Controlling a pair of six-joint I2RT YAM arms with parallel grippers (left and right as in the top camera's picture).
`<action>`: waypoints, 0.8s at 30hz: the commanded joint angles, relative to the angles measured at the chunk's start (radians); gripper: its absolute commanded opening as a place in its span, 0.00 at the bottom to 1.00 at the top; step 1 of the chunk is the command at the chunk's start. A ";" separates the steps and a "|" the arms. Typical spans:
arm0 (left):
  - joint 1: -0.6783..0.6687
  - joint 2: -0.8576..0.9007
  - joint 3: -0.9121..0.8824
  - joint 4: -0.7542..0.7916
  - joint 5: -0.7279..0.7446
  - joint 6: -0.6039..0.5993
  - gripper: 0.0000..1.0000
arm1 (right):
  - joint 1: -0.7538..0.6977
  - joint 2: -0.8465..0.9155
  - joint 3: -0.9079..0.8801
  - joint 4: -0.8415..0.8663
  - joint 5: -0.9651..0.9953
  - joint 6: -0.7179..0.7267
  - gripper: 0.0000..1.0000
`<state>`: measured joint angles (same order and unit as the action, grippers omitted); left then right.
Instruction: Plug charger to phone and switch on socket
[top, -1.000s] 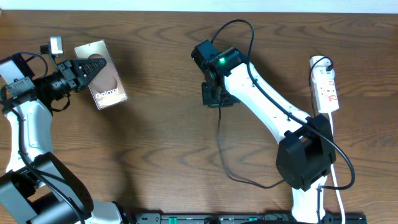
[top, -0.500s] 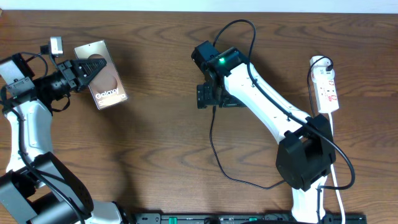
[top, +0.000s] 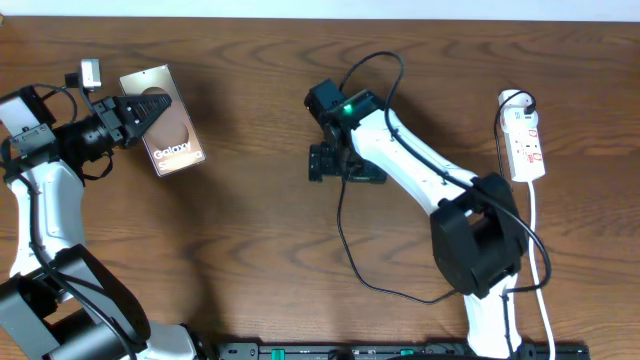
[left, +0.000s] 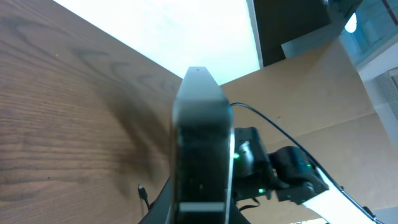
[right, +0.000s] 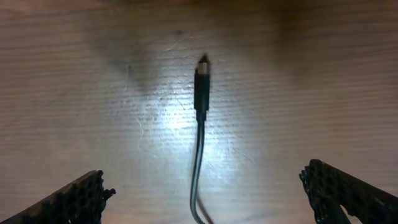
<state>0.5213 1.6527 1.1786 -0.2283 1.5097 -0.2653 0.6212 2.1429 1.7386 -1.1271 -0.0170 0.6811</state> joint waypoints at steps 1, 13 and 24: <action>0.001 -0.024 0.003 0.001 0.042 0.002 0.08 | 0.001 0.019 -0.005 0.009 -0.032 0.017 0.99; 0.001 -0.024 0.003 0.001 0.042 0.003 0.07 | -0.001 0.068 -0.005 0.030 -0.065 0.018 0.99; 0.001 -0.024 0.003 0.002 0.042 0.003 0.08 | -0.002 0.097 -0.005 0.061 -0.072 0.021 0.84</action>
<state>0.5213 1.6527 1.1786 -0.2283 1.5097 -0.2649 0.6212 2.2192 1.7321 -1.0706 -0.0853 0.6949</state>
